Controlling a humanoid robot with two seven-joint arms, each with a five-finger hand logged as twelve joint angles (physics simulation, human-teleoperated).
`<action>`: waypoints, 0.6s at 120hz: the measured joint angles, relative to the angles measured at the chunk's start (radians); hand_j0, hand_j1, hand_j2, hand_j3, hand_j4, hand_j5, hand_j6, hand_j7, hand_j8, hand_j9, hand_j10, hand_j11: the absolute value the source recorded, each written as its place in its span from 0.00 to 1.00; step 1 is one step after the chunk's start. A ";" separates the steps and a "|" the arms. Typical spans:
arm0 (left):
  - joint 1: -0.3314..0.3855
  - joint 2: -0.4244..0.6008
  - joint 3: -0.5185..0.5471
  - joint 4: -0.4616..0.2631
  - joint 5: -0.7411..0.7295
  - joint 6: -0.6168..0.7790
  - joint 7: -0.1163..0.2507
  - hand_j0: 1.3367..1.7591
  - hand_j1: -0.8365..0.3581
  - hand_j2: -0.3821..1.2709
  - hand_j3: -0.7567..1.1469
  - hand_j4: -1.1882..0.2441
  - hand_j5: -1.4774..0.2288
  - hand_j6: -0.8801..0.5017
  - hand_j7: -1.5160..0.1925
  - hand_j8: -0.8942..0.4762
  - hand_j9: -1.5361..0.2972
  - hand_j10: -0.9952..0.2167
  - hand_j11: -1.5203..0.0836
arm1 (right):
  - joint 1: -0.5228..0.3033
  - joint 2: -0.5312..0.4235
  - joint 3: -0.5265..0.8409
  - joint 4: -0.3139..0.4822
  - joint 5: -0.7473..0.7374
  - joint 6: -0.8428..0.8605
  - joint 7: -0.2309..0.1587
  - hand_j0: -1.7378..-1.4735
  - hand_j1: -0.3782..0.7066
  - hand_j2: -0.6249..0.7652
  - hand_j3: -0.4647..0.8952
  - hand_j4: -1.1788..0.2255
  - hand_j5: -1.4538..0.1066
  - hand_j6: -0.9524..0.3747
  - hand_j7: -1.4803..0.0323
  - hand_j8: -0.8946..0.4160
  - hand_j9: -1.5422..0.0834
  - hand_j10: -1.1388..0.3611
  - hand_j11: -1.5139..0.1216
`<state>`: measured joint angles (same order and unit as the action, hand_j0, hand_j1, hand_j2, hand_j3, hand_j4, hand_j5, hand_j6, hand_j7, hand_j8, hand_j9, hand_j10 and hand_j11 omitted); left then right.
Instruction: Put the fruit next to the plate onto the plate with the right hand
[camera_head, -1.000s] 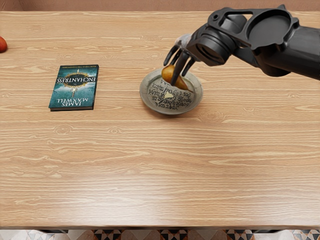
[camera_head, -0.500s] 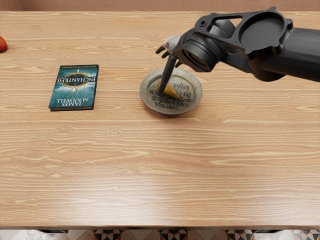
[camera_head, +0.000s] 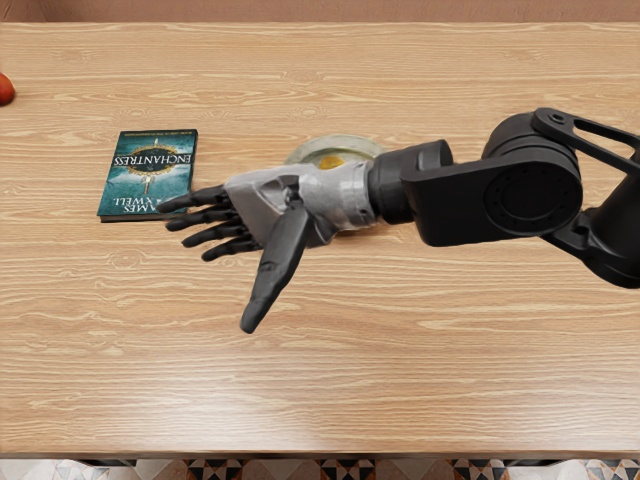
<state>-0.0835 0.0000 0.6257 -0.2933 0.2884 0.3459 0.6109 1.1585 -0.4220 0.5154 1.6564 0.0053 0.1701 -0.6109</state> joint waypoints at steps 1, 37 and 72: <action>0.000 0.000 0.000 -0.002 0.000 0.000 0.000 0.76 0.99 0.23 0.40 0.83 0.87 0.64 0.89 0.65 0.84 0.82 0.95 | -0.011 -0.006 0.007 0.002 0.004 0.015 0.000 0.30 0.07 0.45 0.34 0.81 0.90 0.69 0.95 0.66 0.92 0.73 0.89; 0.032 0.000 0.000 -0.018 0.000 -0.001 0.000 0.76 0.99 0.23 0.40 0.83 0.87 0.64 0.89 0.65 0.84 0.82 0.95 | -0.159 -0.338 0.103 0.017 0.237 0.397 0.000 0.30 0.06 0.45 0.34 0.82 0.91 0.69 0.95 0.66 0.92 0.74 0.90; 0.050 0.000 0.000 -0.002 0.000 0.000 0.000 0.76 0.99 0.23 0.40 0.83 0.87 0.64 0.89 0.65 0.84 0.82 0.95 | -0.215 -0.629 0.107 0.014 0.425 0.438 0.000 0.30 0.06 0.45 0.34 0.82 0.91 0.70 0.95 0.66 0.92 0.74 0.90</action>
<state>-0.0332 0.0000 0.6255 -0.2952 0.2886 0.3455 0.6108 0.9433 -1.0507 0.6224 1.6707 0.4298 0.6086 -0.6109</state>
